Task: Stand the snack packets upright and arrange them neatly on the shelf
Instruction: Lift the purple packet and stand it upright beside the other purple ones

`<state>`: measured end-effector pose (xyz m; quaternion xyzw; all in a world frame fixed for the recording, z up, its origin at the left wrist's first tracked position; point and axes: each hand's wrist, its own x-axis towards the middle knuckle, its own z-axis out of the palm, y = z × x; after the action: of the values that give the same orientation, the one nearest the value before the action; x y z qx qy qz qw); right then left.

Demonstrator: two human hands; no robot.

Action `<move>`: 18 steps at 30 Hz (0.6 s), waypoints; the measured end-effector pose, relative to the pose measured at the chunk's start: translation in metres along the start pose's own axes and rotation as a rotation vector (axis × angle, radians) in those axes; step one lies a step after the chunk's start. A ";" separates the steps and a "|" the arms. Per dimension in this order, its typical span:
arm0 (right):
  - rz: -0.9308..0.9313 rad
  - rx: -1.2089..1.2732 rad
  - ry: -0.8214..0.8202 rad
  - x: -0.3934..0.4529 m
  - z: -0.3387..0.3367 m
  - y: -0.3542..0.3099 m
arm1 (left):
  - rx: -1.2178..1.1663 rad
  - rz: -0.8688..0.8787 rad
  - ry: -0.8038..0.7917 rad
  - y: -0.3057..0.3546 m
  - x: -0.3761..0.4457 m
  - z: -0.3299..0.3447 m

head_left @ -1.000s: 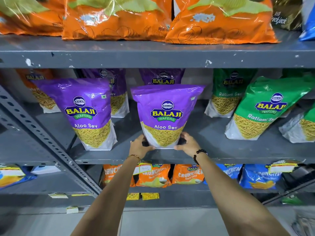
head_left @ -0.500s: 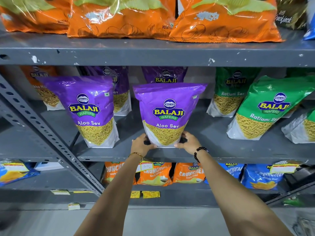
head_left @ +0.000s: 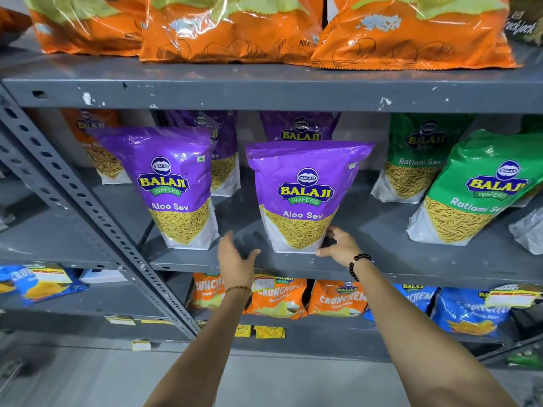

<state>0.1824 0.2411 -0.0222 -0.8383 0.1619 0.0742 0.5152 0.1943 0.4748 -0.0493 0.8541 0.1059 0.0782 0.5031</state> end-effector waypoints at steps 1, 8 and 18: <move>0.004 0.001 -0.001 0.001 0.000 0.001 | -0.061 -0.038 0.113 -0.005 0.000 -0.009; 0.018 0.005 0.026 0.001 0.003 0.001 | -0.058 -0.138 0.405 -0.020 0.038 -0.061; 0.027 0.012 0.013 0.002 0.003 0.003 | 0.040 -0.240 0.229 -0.037 0.070 -0.082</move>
<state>0.1830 0.2424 -0.0263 -0.8335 0.1769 0.0750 0.5180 0.2381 0.5795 -0.0402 0.8307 0.2655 0.1121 0.4763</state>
